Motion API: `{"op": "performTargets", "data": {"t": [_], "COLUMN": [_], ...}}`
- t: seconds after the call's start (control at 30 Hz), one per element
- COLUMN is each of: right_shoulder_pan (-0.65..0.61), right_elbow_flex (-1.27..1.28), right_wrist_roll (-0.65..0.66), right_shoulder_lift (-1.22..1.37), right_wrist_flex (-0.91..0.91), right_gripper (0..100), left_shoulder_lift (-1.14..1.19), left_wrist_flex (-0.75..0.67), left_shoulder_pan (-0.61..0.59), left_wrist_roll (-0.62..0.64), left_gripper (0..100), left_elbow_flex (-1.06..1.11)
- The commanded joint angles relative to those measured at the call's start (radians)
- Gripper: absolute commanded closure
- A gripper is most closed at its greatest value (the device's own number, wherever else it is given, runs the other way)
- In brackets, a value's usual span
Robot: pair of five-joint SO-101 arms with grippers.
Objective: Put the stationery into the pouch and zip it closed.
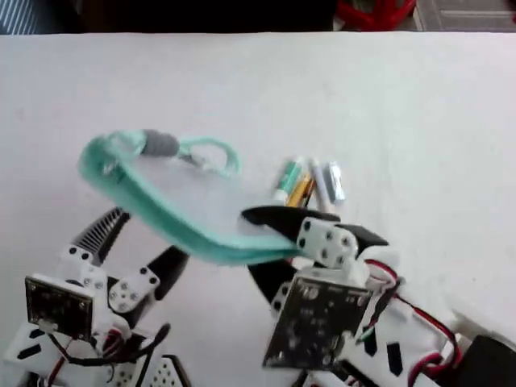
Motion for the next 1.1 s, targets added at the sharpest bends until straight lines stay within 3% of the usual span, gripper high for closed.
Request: {"op": "performTargets", "data": {"t": [0.0, 0.33, 0.5, 0.97, 1.07], "right_shoulder_pan": [-0.07, -0.128, -0.294, -0.305, -0.305], "right_elbow_flex": [-0.107, -0.213, -0.212, -0.222, -0.221], "right_wrist_roll": [0.012, 0.003, -0.032, 0.032, 0.032], "right_shoulder_lift": [0.007, -0.012, 0.007, 0.053, 0.025], "right_wrist_flex": [0.058, 0.088, 0.087, 0.082, 0.084], "right_gripper": [97.9, 98.0, 98.0, 97.9, 98.0], "left_shoulder_lift": [-0.005, -0.005, -0.005, -0.005, -0.005], "left_wrist_flex": [-0.015, -0.008, -0.009, -0.009, -0.04], "left_shoulder_pan": [0.076, 0.249, 0.252, 0.243, 0.188], "left_wrist_roll": [0.002, 0.002, 0.002, -0.006, -0.006], "left_gripper": [69, 69, 69, 69, 69], "left_elbow_flex": [-0.068, -0.244, -0.195, -0.181, -0.146]}}
